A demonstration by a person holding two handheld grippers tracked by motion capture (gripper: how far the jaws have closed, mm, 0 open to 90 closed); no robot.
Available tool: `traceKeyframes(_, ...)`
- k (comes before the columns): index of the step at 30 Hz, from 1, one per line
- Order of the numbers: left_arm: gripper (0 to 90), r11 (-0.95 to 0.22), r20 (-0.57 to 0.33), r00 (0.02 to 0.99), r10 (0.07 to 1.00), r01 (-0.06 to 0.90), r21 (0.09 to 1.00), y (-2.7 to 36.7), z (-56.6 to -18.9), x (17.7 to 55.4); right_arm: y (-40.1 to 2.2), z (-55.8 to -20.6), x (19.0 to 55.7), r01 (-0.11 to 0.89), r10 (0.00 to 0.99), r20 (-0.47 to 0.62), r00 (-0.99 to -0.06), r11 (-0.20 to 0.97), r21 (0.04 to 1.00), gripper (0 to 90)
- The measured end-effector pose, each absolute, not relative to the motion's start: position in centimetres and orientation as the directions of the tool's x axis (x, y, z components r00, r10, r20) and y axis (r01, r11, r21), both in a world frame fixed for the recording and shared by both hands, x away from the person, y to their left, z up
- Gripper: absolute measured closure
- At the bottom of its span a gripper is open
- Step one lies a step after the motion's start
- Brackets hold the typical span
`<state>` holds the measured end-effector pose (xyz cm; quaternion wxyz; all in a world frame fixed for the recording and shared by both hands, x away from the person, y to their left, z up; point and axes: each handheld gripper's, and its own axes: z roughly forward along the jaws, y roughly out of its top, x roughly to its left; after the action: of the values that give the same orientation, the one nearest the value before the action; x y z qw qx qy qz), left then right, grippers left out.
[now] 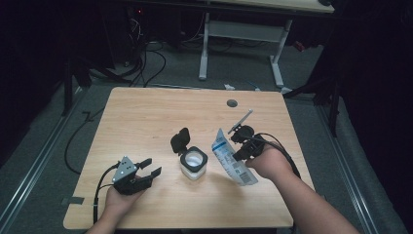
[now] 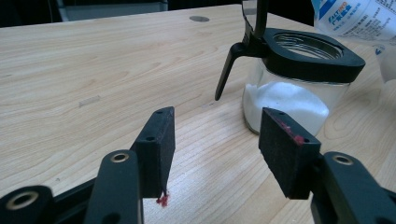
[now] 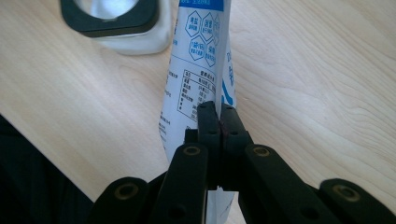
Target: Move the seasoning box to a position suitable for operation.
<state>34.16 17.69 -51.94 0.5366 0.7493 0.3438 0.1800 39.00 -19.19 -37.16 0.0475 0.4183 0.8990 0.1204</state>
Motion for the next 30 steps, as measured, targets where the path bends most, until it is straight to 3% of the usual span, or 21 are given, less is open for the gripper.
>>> traceKeyframes(30,46.4,-0.183,-0.106,0.692,0.714,0.330,0.926,17.8,-52.1,34.2,-26.1,-39.4,41.4,0.830,0.864,-0.039,-0.502,0.494,0.259,89.9)
